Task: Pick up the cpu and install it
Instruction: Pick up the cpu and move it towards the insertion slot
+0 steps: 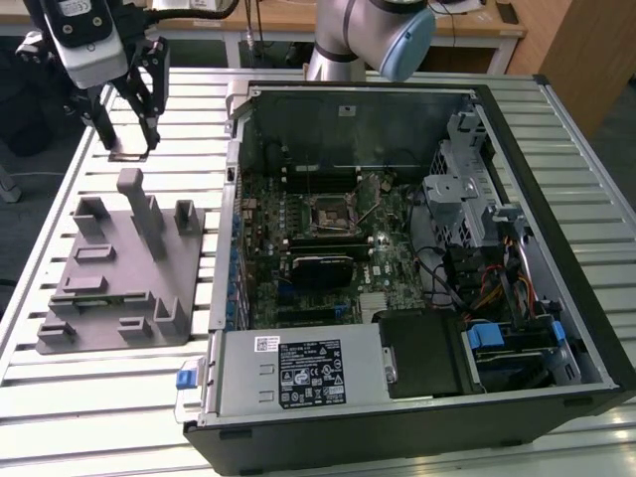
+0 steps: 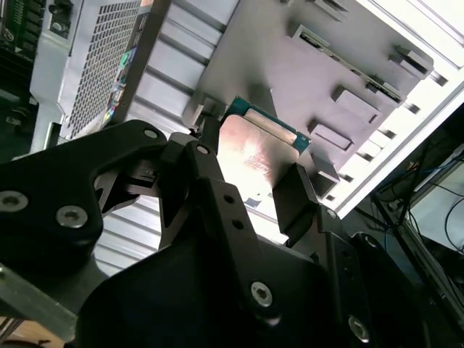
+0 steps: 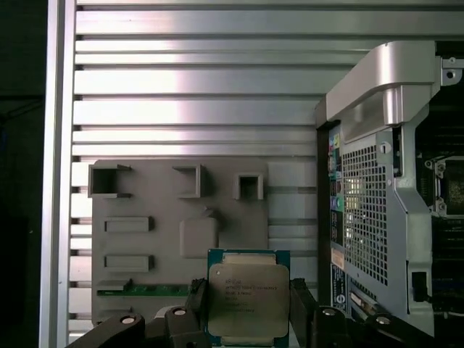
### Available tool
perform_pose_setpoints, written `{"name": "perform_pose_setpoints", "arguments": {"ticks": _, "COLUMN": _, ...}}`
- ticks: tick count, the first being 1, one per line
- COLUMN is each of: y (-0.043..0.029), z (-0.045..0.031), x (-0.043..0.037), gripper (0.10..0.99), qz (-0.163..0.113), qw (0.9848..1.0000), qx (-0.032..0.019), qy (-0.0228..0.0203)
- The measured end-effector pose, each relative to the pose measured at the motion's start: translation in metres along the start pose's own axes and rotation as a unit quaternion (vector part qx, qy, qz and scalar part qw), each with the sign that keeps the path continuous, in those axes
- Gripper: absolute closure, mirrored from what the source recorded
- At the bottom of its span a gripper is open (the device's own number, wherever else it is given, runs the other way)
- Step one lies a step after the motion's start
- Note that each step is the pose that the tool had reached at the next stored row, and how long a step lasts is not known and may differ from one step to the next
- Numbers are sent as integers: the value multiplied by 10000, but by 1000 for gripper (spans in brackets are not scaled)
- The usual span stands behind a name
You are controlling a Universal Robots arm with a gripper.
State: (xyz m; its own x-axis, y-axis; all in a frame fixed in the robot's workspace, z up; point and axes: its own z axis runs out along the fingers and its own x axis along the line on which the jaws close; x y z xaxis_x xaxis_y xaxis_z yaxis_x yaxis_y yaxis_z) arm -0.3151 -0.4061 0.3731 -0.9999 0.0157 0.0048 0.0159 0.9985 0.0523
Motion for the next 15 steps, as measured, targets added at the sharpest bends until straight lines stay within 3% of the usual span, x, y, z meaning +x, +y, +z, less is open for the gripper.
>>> {"name": "perform_pose_setpoints", "arguments": {"ticks": 11, "y": 46, "z": 4, "x": -294, "gripper": 545, "qz": 0, "qw": 10000, "qx": 0, "qy": 0}}
{"name": "perform_pose_setpoints", "arguments": {"ticks": 15, "y": 61, "z": 8, "x": -458, "gripper": 545, "qz": 0, "qw": 10000, "qx": 0, "qy": 3}}
